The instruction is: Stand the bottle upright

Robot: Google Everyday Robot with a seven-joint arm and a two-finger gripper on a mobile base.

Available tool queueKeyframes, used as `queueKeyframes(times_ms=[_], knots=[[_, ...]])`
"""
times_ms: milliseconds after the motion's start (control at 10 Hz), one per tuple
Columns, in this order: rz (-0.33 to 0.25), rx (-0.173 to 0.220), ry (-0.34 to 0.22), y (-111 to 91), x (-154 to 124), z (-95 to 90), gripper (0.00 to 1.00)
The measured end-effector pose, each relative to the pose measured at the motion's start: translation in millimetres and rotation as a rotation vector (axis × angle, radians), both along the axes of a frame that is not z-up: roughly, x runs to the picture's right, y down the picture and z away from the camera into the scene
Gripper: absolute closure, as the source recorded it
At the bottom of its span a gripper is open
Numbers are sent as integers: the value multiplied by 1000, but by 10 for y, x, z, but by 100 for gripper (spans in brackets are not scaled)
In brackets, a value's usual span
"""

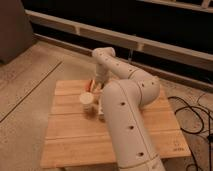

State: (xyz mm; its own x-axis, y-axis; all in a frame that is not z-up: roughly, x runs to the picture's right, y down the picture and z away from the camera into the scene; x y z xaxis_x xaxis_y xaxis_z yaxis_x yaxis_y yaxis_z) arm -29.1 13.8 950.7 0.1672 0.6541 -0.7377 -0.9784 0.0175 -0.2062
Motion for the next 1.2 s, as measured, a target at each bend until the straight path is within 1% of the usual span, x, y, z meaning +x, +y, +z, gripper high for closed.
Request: queueKeyframes(times_ms=[200, 300, 500, 700, 800, 900, 1100, 1200], knots=[[-1, 3, -1, 0, -3, 1, 35], [3, 11, -1, 18, -26, 4, 35], [13, 8, 1, 91, -29, 12, 35], [16, 9, 14, 154, 29, 42, 35], [18, 30, 20, 125, 58, 72, 35], [12, 90, 26, 2, 105, 114, 35], [-2, 144, 12, -94, 102, 121, 35], [1, 152, -7, -66, 52, 122, 35]])
